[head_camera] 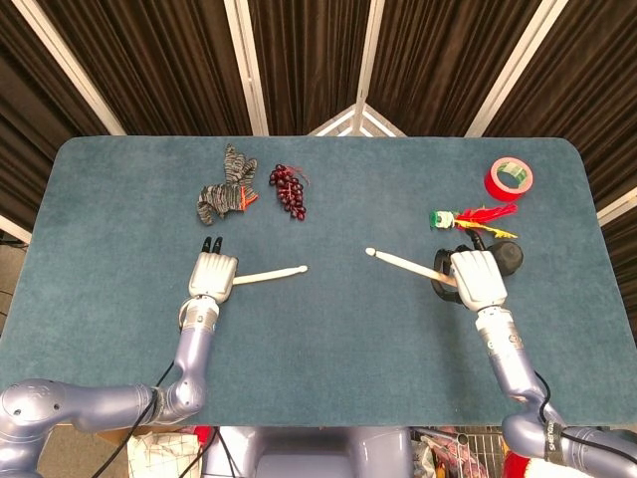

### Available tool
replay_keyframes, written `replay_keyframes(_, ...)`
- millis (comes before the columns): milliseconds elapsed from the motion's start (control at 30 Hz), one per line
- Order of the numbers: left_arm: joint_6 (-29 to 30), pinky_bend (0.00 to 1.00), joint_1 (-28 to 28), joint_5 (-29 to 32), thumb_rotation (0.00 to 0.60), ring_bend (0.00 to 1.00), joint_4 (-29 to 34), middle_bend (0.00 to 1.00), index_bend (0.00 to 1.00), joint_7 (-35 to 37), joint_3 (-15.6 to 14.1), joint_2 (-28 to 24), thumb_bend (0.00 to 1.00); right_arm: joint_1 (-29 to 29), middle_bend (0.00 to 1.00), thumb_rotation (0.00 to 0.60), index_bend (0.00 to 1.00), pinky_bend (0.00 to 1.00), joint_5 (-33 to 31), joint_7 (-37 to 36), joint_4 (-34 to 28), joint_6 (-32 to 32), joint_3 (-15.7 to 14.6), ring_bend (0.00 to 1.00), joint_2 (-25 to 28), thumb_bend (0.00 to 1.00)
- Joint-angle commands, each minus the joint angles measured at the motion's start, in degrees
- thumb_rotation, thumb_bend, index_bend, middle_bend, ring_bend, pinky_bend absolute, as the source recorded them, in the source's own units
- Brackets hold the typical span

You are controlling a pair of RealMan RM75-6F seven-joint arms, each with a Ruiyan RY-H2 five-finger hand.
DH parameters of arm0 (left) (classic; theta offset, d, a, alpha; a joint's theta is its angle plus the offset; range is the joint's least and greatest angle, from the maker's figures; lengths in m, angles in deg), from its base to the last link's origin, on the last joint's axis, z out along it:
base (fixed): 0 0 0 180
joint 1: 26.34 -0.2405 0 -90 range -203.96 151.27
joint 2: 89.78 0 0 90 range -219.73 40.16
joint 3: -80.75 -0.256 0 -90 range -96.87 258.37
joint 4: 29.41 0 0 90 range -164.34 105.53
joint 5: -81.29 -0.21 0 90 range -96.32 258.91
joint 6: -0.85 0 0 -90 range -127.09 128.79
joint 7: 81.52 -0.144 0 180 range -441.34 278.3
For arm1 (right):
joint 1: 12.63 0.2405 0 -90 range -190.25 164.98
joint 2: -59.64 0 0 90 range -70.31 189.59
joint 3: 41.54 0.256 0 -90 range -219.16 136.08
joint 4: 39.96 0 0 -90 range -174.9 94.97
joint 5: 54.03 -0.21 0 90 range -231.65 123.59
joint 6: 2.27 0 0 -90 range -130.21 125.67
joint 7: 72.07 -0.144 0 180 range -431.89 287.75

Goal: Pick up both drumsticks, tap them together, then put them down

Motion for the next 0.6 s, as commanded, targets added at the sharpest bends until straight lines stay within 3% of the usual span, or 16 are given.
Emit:
replay_keyframes(33,0.19,0.00,-0.02,-0.03,0.600,0.07,-0.25,0.55,0.54,-0.29,-0.04,0.25,0.55,-0.02,0.61,0.600,0.72,0.09,0.10,0.08,-0.01,0.07,0.01,0.44,0.07,0.48)
replay_keyframes(600,1.93,0.00,-0.64,-2.27,0.600,0.09,-2.06,0.58,0.57,-1.43,-0.58,1.16,0.58,-0.13,0.61,0.600,0.72,0.09,-0.06,0.12,-0.27,0.08,0.28,0.44,0.24,0.48)
